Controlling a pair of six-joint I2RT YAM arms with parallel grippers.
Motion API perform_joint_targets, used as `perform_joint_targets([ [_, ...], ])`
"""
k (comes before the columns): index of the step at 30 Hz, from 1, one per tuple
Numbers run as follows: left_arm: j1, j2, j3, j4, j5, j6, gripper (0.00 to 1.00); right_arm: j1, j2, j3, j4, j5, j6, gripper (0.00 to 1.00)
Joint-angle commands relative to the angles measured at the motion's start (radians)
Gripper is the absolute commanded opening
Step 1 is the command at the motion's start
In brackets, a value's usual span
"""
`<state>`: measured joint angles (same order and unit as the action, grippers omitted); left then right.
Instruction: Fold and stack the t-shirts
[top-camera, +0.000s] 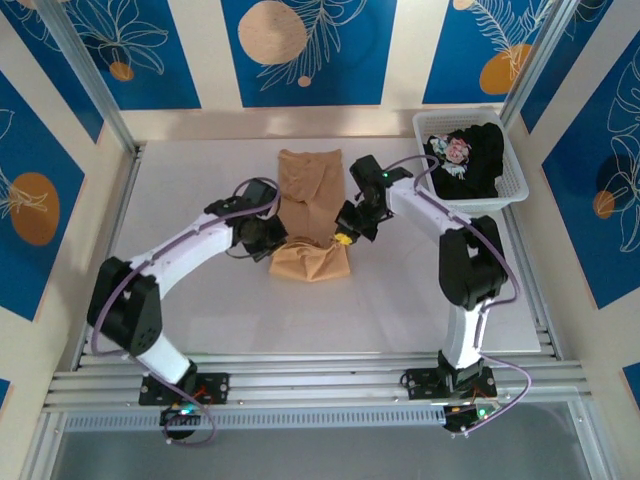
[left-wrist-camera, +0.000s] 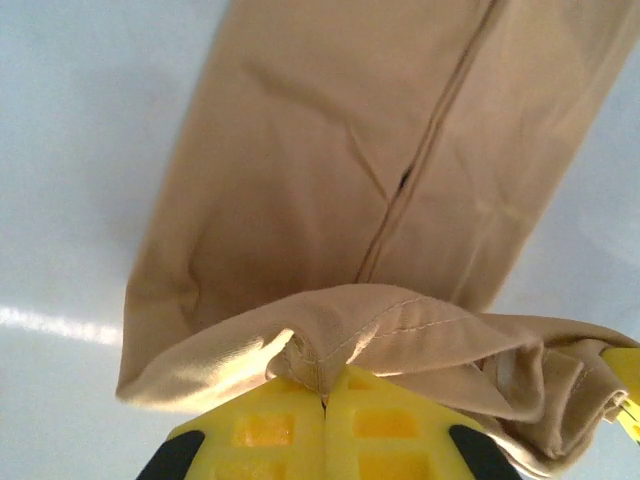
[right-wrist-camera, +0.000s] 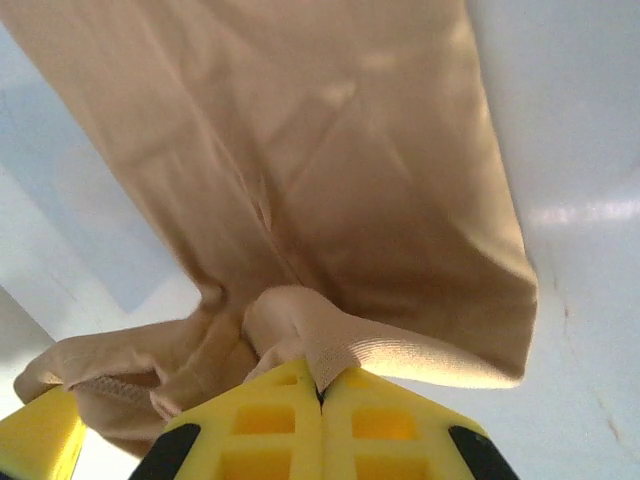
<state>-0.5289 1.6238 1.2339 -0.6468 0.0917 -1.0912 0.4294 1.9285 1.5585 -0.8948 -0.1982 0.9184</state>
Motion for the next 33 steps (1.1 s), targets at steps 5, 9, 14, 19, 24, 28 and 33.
perform_joint_targets([
  [5, 0.100, 0.226, 0.190, 0.045, 0.002, 0.084, 0.00, -0.072, 0.228, 0.249, -0.054, -0.021, -0.041, 0.00],
  [9, 0.128, 0.337, 0.286, 0.061, 0.039, 0.113, 0.00, -0.091, 0.346, 0.398, -0.100, -0.028, -0.062, 0.00],
  [14, 0.156, 0.433, 0.388, 0.084, 0.089, 0.173, 0.06, -0.114, 0.431, 0.518, -0.126, -0.034, -0.095, 0.24],
  [19, 0.160, 0.399, 0.395, 0.037, 0.067, 0.250, 0.53, -0.138, 0.377, 0.506, -0.114, -0.011, -0.147, 0.53],
  [24, 0.160, 0.184, 0.129, 0.053, 0.047, 0.218, 0.57, -0.140, 0.202, 0.304, -0.061, 0.031, -0.164, 0.59],
  [28, 0.157, 0.029, -0.142, 0.132, 0.107, 0.095, 0.56, -0.109, 0.042, 0.027, 0.041, 0.021, -0.121, 0.60],
  [33, 0.127, -0.002, -0.310, 0.270, 0.206, -0.051, 0.50, -0.038, -0.065, -0.220, 0.173, -0.011, -0.057, 0.60],
])
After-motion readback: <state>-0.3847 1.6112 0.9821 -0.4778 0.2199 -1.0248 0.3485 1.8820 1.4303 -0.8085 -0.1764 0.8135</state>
